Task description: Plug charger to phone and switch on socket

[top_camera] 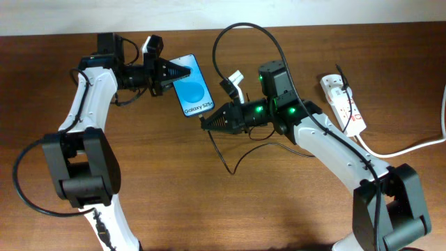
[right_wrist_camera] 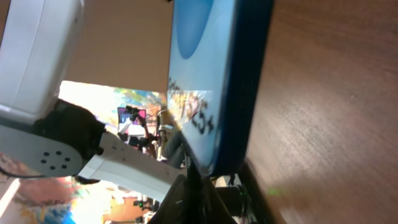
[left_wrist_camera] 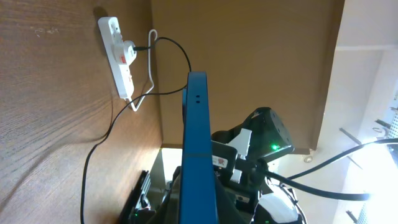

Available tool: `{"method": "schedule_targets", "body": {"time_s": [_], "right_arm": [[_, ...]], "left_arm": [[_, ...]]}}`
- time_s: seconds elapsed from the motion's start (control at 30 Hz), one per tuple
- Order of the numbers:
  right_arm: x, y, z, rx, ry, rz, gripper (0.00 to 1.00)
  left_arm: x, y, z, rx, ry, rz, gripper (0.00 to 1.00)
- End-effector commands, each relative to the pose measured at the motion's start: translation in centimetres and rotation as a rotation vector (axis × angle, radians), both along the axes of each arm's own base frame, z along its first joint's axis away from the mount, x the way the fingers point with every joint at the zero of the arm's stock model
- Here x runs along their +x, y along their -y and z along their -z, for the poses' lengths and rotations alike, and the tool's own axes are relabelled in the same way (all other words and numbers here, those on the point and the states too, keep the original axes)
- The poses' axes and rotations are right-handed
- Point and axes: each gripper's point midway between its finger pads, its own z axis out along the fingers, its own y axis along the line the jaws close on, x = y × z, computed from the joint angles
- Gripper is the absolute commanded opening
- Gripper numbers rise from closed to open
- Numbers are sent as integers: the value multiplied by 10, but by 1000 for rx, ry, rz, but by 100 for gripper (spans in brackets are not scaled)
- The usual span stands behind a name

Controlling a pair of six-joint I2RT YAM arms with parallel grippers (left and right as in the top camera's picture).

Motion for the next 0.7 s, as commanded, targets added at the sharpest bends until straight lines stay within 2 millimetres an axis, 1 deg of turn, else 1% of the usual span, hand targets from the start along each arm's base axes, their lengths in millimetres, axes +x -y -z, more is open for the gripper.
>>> {"method": "schedule_targets", "body": {"time_s": [0.0,0.13,0.3,0.43,0.67], "right_arm": [[-8,-2,-6,33,-14,-49,4],[-8,-1,-6,32,-14,-46,4],[4,6,-3,15,-7,3,4],[10,7,1,-4,1,31,4],[8,3,2,-14,1,34,4]], "left_arm": [[-2,-1,-13,-51,12,12,0],[-2,-1,-13,-51,12,12,0],[-2,-1,-13,-51,11,12,0],[-2,-1,-13,-51,11,12,0],[-2,-1,-13,-51,11,12,0]]}}
